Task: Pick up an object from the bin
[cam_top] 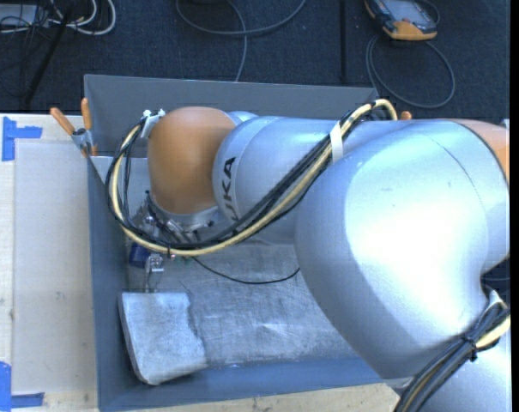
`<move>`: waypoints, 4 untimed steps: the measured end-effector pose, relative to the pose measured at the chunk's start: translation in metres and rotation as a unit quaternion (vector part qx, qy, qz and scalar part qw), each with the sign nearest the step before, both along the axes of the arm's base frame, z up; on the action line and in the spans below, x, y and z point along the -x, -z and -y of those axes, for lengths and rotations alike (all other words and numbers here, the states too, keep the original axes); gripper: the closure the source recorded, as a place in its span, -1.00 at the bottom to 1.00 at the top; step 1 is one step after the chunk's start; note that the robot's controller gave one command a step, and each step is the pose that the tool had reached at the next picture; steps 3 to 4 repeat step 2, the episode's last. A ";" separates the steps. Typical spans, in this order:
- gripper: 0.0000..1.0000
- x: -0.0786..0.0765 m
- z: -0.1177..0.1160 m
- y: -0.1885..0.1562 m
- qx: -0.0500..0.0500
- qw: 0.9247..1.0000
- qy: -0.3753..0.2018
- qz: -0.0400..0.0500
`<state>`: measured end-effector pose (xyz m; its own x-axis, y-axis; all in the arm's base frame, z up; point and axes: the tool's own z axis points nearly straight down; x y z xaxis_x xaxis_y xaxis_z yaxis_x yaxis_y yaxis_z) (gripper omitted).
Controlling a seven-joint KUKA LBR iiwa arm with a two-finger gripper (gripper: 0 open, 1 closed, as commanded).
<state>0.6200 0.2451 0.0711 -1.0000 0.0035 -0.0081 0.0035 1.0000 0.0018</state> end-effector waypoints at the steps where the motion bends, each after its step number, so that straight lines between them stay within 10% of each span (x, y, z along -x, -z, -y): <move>1: 1.00 0.000 0.000 -0.002 0.000 1.000 0.001 -0.001; 2: 1.00 0.007 0.042 -0.139 0.000 0.997 -0.072 0.001; 4: 1.00 0.007 0.042 -0.139 0.000 0.997 -0.072 0.001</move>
Offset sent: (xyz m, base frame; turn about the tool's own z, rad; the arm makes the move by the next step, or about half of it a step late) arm 0.0000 0.0000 0.0000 0.0000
